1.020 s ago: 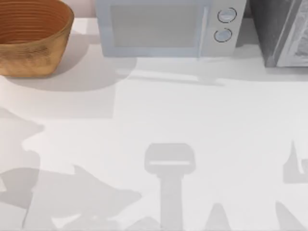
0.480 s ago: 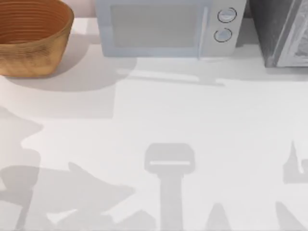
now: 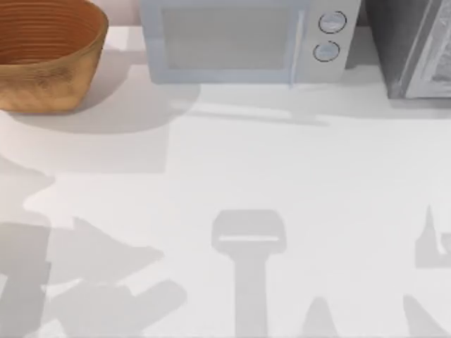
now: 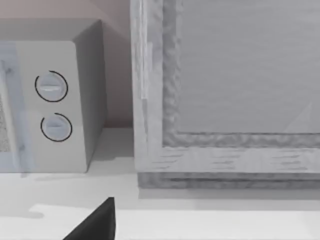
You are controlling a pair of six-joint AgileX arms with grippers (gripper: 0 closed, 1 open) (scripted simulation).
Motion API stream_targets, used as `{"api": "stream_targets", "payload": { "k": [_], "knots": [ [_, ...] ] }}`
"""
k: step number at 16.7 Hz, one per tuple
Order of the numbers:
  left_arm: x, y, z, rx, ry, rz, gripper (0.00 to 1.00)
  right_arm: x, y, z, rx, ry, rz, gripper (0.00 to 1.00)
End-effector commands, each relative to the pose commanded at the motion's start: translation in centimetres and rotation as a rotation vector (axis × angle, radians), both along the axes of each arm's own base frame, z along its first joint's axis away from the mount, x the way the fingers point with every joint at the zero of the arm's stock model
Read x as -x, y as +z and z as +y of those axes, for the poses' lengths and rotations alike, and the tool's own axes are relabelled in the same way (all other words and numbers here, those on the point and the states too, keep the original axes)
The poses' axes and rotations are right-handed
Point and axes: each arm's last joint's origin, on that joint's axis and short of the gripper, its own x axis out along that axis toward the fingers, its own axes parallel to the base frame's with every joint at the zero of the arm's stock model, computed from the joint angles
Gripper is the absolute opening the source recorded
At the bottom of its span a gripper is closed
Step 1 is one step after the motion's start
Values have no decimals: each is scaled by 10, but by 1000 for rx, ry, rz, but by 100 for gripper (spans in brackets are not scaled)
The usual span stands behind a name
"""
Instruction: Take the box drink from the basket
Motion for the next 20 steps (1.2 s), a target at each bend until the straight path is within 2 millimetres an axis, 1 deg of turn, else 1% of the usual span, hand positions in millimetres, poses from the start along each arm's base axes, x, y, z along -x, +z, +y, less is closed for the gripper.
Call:
{"api": "stream_targets", "payload": {
  "k": [4, 10, 20],
  "knots": [
    [-6, -13, 6, -1, -5, -2, 0, 0, 0, 0, 0, 0, 0, 100],
    [-7, -15, 7, -1, -7, -2, 0, 0, 0, 0, 0, 0, 0, 100],
    [-7, -15, 7, -1, -7, -2, 75, 0, 0, 0, 0, 0, 0, 100]
  ]
}}
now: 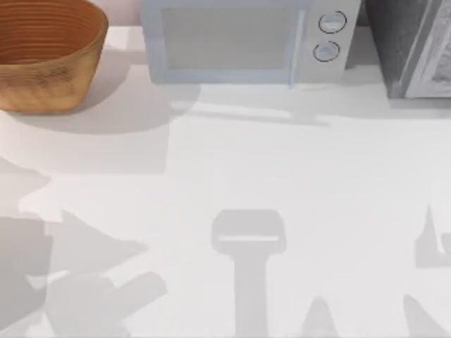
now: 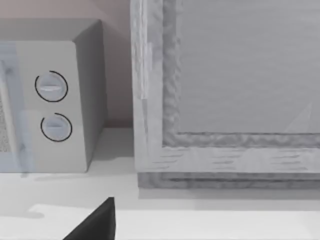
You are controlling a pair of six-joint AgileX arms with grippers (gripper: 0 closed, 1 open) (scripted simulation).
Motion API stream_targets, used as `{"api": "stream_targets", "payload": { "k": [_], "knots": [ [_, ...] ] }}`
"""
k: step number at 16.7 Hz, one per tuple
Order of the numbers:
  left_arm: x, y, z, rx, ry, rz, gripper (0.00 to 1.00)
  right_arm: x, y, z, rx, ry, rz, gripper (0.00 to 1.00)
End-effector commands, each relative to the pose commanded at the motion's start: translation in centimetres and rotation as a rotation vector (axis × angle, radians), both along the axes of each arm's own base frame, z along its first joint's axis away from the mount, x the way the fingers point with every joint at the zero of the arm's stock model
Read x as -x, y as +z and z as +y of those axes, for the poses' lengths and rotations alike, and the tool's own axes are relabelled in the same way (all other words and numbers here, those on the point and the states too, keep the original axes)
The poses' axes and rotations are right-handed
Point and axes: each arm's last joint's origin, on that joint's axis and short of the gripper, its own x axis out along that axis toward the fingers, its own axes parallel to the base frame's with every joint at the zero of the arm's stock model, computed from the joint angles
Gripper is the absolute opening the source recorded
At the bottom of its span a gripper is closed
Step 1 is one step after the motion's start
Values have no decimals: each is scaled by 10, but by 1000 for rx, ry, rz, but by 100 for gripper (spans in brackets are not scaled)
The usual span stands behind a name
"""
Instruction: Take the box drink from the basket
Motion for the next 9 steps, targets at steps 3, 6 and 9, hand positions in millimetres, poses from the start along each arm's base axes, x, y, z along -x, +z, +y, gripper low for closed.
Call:
{"api": "stream_targets", "payload": {
  "k": [3, 6, 9],
  "knots": [
    [0, 0, 0, 0, 0, 0, 98, 0, 0, 0, 0, 0, 0, 100],
    [0, 0, 0, 0, 0, 0, 100, 0, 0, 0, 0, 0, 0, 100],
    [0, 0, 0, 0, 0, 0, 100, 0, 0, 0, 0, 0, 0, 100]
  ]
}}
